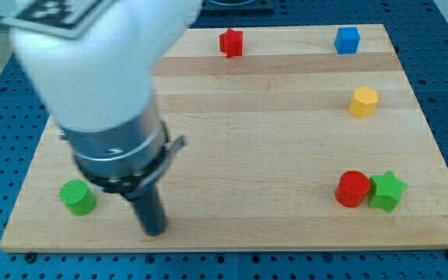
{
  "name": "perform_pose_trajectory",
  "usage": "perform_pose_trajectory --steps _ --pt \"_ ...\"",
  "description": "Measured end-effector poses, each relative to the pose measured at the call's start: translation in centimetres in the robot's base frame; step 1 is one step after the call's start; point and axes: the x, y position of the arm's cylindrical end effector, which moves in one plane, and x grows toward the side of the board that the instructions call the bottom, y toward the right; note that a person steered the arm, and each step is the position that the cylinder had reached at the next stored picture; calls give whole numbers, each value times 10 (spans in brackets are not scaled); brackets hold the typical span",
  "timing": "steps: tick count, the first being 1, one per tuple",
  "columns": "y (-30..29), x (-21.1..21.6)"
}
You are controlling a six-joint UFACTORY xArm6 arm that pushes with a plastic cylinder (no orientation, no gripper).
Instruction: Move the green circle parallel to red circle
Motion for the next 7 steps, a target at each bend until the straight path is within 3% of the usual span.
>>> perform_pose_trajectory --steps 3,5,7 --pt "-126 -1" --pt "-131 -34" --pt "-68 -39"
